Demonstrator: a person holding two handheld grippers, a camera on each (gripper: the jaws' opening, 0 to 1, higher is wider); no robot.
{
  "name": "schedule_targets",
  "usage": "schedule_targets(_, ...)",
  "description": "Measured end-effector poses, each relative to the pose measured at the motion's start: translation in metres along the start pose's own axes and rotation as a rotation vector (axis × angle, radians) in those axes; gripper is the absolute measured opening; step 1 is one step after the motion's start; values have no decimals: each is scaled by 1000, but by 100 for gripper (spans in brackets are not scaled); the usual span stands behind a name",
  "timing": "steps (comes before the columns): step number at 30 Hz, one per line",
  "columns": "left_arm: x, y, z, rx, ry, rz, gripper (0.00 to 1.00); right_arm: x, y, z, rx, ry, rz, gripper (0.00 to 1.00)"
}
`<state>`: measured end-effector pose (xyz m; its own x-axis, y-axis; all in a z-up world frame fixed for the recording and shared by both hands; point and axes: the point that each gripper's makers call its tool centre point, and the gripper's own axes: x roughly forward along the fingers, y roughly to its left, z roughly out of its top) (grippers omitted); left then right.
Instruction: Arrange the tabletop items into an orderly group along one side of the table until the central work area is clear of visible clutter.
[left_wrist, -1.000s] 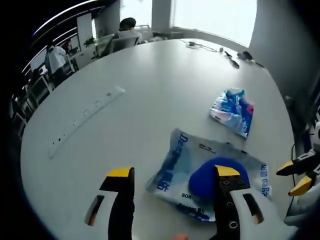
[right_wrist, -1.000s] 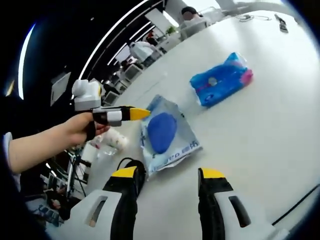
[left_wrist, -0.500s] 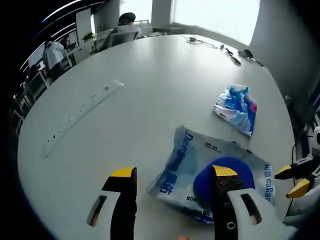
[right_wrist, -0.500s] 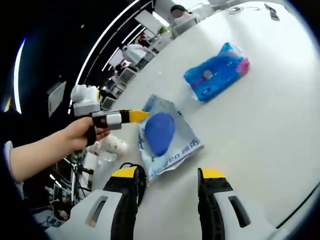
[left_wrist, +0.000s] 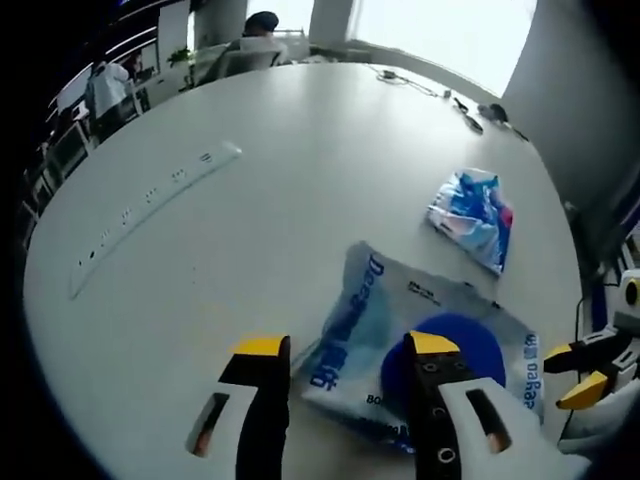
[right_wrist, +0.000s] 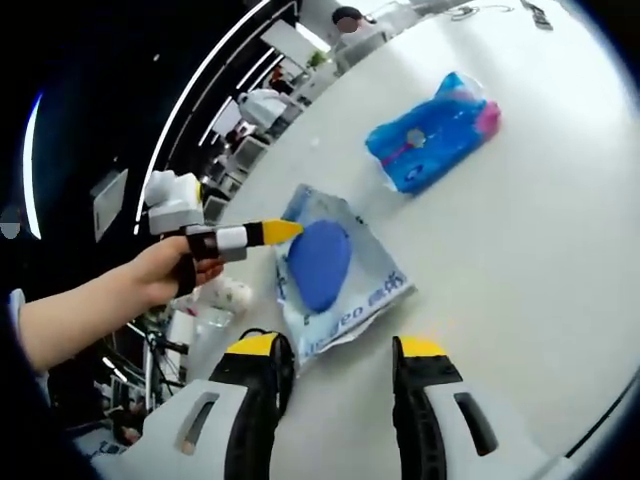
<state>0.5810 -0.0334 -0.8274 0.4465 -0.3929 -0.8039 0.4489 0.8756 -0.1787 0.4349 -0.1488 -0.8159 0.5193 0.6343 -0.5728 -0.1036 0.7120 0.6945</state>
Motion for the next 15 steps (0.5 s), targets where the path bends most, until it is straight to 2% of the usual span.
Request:
schedule_targets(4, 0, 5, -2, -14, 7, 22, 34, 3, 3, 2, 12, -5, 3, 40)
schedule_targets(9, 2, 10, -1, 7, 19, 51, 26, 7, 2, 5, 21, -12, -9, 37)
schedule_targets(13, 2, 7, -3, 40, 26, 58, 22, 9, -1, 6, 23, -13, -25, 31)
schedule_targets(15, 2, 7, -4, 51, 29, 61, 20, 9, -4, 7, 44, -20, -25, 24)
